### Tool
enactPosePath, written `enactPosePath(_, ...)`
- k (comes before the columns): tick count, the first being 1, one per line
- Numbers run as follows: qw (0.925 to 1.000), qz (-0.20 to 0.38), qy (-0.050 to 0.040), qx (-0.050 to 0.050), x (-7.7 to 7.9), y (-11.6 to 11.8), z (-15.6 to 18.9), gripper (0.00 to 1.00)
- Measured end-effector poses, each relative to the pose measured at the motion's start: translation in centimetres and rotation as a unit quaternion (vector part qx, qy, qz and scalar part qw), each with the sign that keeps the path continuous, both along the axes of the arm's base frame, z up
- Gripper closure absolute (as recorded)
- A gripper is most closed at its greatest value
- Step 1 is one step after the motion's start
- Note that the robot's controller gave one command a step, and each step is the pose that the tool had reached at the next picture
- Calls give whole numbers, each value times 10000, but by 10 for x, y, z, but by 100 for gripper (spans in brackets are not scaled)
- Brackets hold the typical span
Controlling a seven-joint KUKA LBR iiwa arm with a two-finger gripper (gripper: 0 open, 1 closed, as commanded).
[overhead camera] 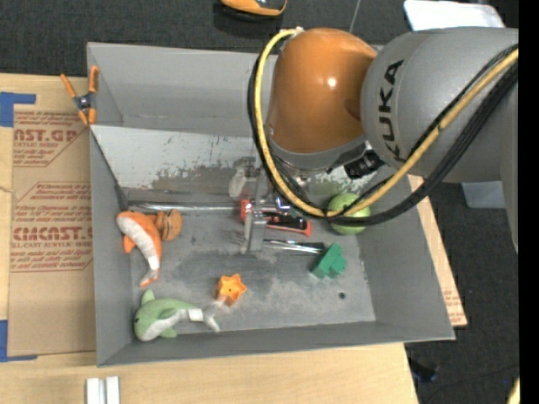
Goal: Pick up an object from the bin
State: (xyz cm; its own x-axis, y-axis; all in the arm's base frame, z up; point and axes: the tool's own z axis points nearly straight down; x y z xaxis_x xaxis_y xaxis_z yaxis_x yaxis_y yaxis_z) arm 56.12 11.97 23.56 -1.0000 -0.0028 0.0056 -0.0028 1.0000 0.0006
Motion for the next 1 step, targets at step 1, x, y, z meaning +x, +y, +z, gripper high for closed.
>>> enactPosePath(1,10000,-9,-40,6,2,-1,4,0)
